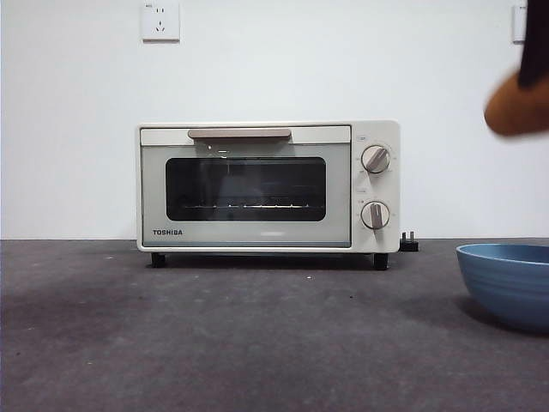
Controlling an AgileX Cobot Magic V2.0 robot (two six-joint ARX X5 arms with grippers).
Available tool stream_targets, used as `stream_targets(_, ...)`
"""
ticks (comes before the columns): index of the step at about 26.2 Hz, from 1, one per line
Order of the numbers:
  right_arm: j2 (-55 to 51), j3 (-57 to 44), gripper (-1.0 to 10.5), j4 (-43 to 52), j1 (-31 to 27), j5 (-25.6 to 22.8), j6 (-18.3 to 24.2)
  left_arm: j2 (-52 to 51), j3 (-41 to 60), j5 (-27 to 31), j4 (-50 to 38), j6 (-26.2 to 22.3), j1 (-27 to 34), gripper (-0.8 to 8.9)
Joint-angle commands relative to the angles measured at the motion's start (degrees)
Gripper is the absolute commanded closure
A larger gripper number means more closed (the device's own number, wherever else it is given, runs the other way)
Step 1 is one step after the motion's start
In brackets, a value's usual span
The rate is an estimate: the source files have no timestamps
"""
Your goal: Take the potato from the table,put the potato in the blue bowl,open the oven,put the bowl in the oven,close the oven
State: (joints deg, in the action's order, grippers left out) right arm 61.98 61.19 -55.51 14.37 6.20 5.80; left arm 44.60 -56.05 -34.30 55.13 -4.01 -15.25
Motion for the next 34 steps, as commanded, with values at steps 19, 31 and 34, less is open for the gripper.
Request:
stream_targets(19, 14.56, -11.3, 9.4, 14.38, -5.01, 2.67, -4.15, 1.73, 0.02, 0.02, -1.33, 0.79, -0.24, 8.19)
stream_targets(31, 15.54, -11.32, 3.8, 15.26, -4.96, 2.99, -5.7, 4.28, 0.02, 0.02, -1.92, 0.35, -0.24, 8.19)
stream_targets(34, 15.41, -11.28, 3.8, 15.15, -4.94, 3.04, -5.77, 4.31, 0.02, 0.02, -2.78, 0.35, -0.24, 8.19)
